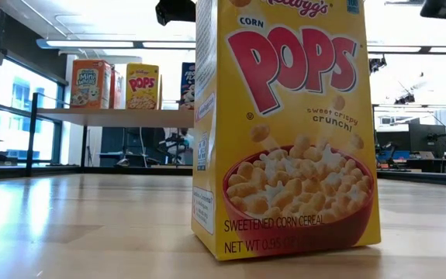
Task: Stack cereal on shelf
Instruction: Put the orange cereal box on the shelf aligned with the other orange cereal boxes
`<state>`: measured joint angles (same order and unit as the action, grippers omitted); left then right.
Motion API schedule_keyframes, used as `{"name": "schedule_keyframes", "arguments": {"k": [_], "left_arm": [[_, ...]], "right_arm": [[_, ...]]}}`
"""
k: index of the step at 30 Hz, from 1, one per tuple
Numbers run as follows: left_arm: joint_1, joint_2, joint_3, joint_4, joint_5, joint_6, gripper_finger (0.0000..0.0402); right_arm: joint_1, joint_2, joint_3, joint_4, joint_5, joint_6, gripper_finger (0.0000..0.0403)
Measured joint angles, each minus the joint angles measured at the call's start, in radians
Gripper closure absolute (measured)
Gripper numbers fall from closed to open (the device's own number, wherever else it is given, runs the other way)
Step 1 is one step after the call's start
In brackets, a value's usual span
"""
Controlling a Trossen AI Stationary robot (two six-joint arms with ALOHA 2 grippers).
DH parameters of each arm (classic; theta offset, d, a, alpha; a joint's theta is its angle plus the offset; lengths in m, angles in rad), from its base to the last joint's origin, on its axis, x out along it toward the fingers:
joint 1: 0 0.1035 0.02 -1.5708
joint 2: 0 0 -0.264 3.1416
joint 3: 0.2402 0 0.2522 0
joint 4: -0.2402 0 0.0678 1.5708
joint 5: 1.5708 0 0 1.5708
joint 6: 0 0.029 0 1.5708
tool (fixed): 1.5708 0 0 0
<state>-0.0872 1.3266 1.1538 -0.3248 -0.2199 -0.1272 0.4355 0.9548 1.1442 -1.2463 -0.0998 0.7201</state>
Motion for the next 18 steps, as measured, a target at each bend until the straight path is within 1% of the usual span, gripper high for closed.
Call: {"name": "schedule_keyframes", "arguments": {"k": [7, 10, 18], "left_arm": [[0.0, 0.0, 0.0, 0.0, 0.0, 0.0, 0.0123], [0.0, 0.0, 0.0, 0.0, 0.0, 0.0, 0.0123], [0.001, 0.0, 0.0, 0.0, 0.0, 0.059, 0.0123]], "right_arm": [[0.19, 0.094, 0.0, 0.005, 0.045, 0.21, 0.0132], [0.264, 0.13, 0.0, 0.038, 0.066, 0.286, 0.0132], [0.403, 0.23, 0.0, 0.139, 0.092, 0.404, 0.0132]]}}
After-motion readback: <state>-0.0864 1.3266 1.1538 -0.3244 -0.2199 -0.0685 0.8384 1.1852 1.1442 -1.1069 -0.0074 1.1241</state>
